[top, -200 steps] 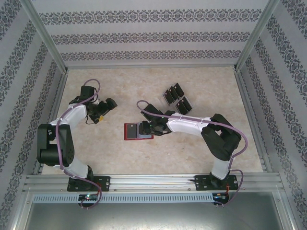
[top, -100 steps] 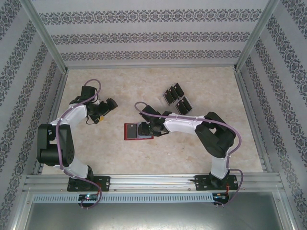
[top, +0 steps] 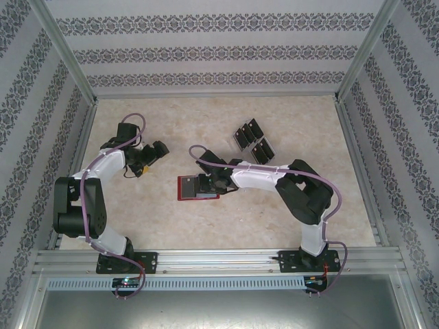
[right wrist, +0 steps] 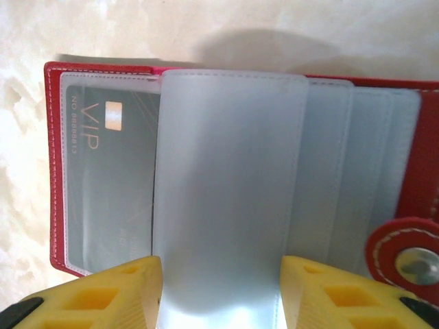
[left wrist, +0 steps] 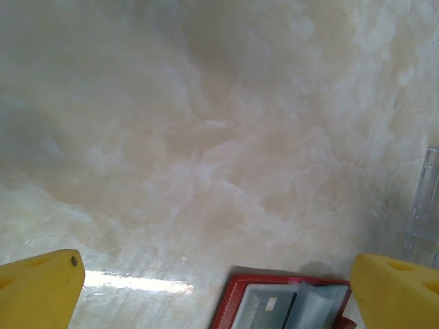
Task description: Put the credit cards into the card holder
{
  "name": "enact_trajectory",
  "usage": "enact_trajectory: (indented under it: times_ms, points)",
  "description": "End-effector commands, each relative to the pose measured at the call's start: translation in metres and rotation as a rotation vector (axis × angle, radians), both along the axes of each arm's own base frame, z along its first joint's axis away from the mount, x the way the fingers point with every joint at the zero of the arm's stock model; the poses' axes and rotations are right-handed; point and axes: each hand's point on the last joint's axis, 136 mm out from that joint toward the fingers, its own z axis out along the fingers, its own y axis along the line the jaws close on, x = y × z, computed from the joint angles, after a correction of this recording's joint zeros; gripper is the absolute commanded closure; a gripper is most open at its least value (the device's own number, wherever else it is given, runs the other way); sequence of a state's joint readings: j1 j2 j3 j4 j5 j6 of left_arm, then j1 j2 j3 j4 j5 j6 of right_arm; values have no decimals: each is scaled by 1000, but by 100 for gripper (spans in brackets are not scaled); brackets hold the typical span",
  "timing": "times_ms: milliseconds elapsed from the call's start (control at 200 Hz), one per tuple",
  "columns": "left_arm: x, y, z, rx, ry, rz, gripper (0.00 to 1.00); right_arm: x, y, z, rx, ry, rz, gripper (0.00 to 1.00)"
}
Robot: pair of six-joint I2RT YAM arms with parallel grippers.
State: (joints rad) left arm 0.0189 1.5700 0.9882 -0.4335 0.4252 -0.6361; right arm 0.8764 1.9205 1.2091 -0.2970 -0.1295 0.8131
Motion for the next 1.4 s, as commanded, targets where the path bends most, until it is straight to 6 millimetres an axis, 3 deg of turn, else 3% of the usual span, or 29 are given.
enact_trajectory:
  times_ms: [0,510,809,1394]
  points:
    - [-3,-4,-3,14,12,-21,0,-2,15,3,22,5,25,50]
    - [-2,-7,-3,9,8,-24,0,-2,46,19,70,-14,71,50]
    - [0,-8,-1,5,0,-23,0,2,58,8,68,6,79,50]
    - [2,-10,0,-7,-4,-24,0,3,85,16,95,-2,128,50]
